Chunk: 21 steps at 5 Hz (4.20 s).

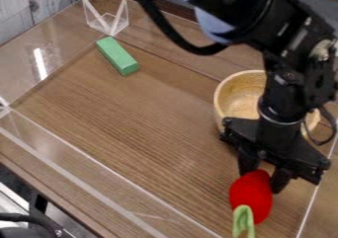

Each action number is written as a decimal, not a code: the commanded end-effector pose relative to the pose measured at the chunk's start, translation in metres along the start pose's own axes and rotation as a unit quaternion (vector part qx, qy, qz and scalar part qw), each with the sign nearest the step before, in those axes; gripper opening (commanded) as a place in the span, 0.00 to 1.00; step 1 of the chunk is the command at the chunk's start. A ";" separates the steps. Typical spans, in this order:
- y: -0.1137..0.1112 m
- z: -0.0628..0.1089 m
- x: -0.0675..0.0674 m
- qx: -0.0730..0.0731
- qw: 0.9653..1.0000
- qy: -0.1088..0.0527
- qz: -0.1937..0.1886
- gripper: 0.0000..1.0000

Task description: Move the red object to the right side of the table

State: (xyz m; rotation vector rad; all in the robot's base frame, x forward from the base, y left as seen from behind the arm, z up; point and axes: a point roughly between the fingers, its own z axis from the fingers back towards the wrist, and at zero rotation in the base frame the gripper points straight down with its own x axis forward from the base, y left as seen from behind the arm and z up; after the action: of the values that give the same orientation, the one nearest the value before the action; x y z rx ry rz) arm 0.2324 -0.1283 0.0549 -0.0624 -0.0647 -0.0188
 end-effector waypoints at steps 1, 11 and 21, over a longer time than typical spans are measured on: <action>-0.006 0.010 0.009 -0.009 1.000 -0.019 0.011 0.00; 0.021 0.017 -0.024 -0.032 0.997 -0.018 -0.065 1.00; 0.062 0.064 0.014 -0.003 0.997 -0.074 -0.001 1.00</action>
State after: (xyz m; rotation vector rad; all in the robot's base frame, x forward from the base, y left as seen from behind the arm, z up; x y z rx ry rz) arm 0.2365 -0.0612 0.1049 -0.0655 -0.1723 -0.0099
